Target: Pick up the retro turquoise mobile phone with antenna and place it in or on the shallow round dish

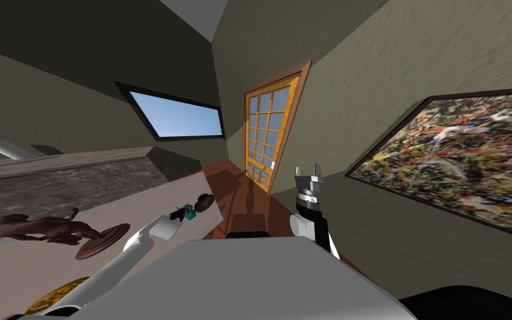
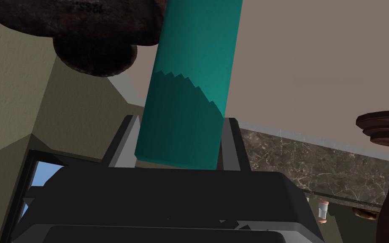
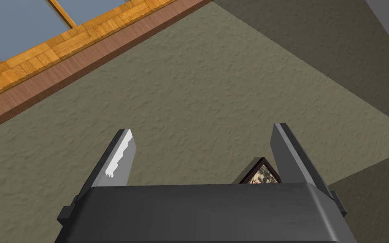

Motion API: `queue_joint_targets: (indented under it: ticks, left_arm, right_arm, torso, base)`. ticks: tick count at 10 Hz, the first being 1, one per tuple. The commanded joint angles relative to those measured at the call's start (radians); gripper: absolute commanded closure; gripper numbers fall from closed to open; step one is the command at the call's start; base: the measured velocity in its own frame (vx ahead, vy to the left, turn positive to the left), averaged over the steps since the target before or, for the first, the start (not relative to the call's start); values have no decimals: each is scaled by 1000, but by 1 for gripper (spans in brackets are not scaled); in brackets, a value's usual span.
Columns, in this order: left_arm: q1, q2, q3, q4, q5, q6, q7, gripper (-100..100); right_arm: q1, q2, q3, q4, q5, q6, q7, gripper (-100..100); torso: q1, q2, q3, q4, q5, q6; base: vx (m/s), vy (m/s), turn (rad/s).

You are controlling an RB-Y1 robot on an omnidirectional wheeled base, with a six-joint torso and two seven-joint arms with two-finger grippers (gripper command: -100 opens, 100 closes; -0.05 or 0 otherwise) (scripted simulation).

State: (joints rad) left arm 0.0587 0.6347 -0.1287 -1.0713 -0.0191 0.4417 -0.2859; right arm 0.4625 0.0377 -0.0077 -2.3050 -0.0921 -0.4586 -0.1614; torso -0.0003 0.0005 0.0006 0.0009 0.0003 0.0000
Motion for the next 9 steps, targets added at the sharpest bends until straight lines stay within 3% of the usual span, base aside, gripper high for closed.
queue_joint_targets:
  ticks: [1, 2, 3, 5, 6, 7, 8, 9]
  left_arm:
    - [0, 0, 0, 0, 0, 0, 0, 100]
    - [0, 0, 0, 0, 0, 0, 0, 0]
    - [5, 15, -6, -36, 20, 24, -3, 100]
    - [10, 26, -10, -65, 32, 44, -6, 100]
    - [7, 21, -8, -52, 27, 34, -5, 100]
    - [8, 21, -9, -54, 29, 37, -5, 0]
    - [8, 3, -2, -53, 61, 42, -13, 100]
    - [7, -2, 2, -55, 76, 45, -17, 100]
  right_arm:
    - [0, 0, 0, 0, 0, 0, 0, 0]
    - [0, 0, 0, 0, 0, 0, 0, 0]
    - [0, 0, 0, 0, 0, 0, 0, 0]
    - [0, 0, 0, 0, 0, 0, 0, 0]
    - [0, 0, 0, 0, 0, 0, 0, 0]
    - [0, 0, 0, 0, 0, 0, 0, 0]
    - [0, 0, 0, 0, 0, 0, 0, 0]
    - [0, 0, 0, 0, 0, 0, 0, 0]
  torso:
    - [0, 0, 0, 0, 0, 0]
    - [0, 0, 0, 0, 0, 0]
    - [0, 0, 0, 0, 0, 0]
    - [-3, 3, 2, 1, -1, 0]
    - [-4, 4, 2, 1, -2, 0]
    - [-3, 3, 2, 1, -2, 0]
    - [-2, 2, 1, 1, -1, 0]
    - [-5, 7, 4, 1, 0, 1]
  base:
    - [0, 0, 0]
    - [0, 0, 0]
    - [-31, -23, 27]
    - [-49, -35, 23]
    - [-22, -12, 6]
    - [0, 0, 0]
    - [-117, -51, -135]
    - [-175, -88, -136]
